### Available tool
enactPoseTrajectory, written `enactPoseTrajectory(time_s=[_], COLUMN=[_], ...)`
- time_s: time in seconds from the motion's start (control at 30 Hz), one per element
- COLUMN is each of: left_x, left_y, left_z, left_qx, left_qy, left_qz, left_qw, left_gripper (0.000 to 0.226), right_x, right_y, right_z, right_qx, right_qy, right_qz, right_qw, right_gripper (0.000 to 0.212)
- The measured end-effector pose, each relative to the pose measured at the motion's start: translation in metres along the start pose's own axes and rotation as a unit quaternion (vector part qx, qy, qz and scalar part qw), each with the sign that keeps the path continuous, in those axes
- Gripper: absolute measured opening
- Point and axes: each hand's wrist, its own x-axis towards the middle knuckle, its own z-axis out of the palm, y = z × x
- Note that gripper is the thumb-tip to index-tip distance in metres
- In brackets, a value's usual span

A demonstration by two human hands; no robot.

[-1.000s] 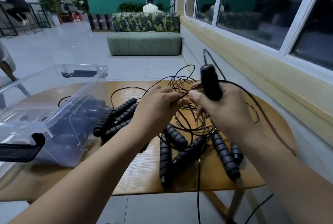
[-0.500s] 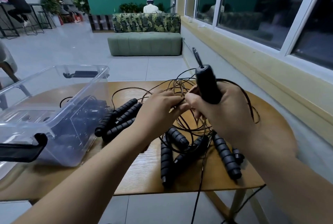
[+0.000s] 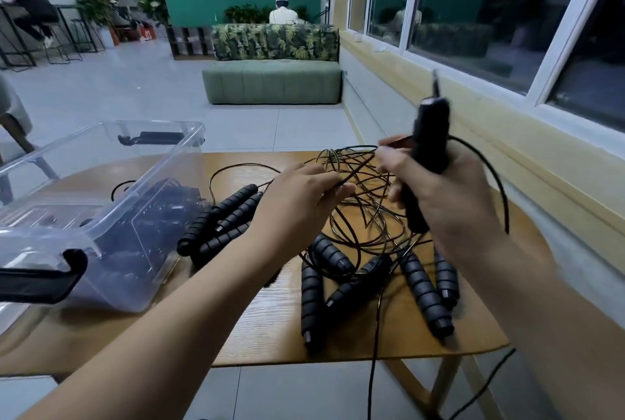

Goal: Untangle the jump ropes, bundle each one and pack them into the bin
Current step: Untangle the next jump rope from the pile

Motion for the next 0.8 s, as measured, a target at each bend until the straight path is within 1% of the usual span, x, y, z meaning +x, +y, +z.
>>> enactPoseTrajectory(time_s=[0.1, 0.2, 0.37, 0.47, 0.53, 0.63, 0.7, 0.8], left_x=[-0.001, -0.003, -0.007, -0.007, -0.007, -0.007, -0.005, -0.002], left_y=[0.010, 0.015, 0.012, 0.005, 0.001, -0.006, -0.011, -0.019], left_z=[0.000, 0.002, 0.003, 0.006, 0.008, 0.009, 0.008, 0.004], left_qx=[0.008, 0.001, -0.012, -0.029, -0.039, -0.042, -0.049, -0.065], left_qy=[0.008, -0.003, -0.032, -0.053, -0.059, -0.059, -0.054, -0.039], left_qz=[0.022, 0.042, 0.035, 0.034, 0.033, 0.011, -0.005, -0.031], left_qw=[1.000, 0.999, 0.999, 0.998, 0.997, 0.997, 0.997, 0.997], left_gripper=[0.040, 0.043, 0.036, 0.030, 0.027, 0.039, 0.040, 0.035], right_x=[-0.007, -0.010, -0.011, -0.016, -0.019, -0.017, -0.012, -0.004], right_y=[0.008, 0.016, 0.016, 0.014, 0.009, -0.003, -0.011, -0.015], right_z=[0.012, 0.018, 0.020, 0.022, 0.023, 0.018, 0.009, -0.006], right_qx=[-0.097, -0.172, -0.197, -0.227, -0.208, -0.132, -0.081, 0.017], right_qy=[-0.038, -0.037, -0.057, -0.084, -0.109, -0.117, -0.094, -0.034], right_qz=[-0.020, -0.037, -0.035, -0.053, -0.059, -0.066, -0.069, -0.044], right_qw=[0.994, 0.984, 0.978, 0.969, 0.970, 0.982, 0.990, 0.998], right_gripper=[0.005, 0.005, 0.010, 0.020, 0.022, 0.015, 0.012, 0.016])
